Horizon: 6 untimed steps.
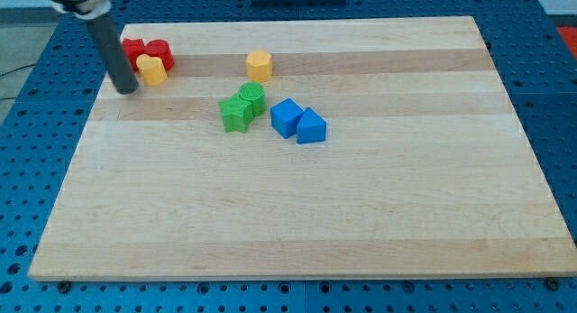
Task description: Move the yellow heart to the left of yellow hexagon
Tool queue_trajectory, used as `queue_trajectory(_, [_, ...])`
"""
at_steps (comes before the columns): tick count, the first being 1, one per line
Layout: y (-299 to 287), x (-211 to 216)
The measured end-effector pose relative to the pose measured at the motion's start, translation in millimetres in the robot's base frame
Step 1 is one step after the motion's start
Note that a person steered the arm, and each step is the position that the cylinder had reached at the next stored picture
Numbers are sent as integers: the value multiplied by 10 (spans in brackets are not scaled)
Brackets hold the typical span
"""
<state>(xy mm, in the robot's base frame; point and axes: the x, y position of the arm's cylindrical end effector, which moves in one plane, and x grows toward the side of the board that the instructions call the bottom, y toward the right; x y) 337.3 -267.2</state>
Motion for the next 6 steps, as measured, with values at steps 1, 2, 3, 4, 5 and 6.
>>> queue_trajectory(1, [3, -260])
queue_trajectory(2, [412, -322])
queue_trajectory(3, [625, -224])
queue_trajectory(4, [479, -109])
queue_trajectory(5, [879, -118])
queue_trajectory(6, [1416, -156])
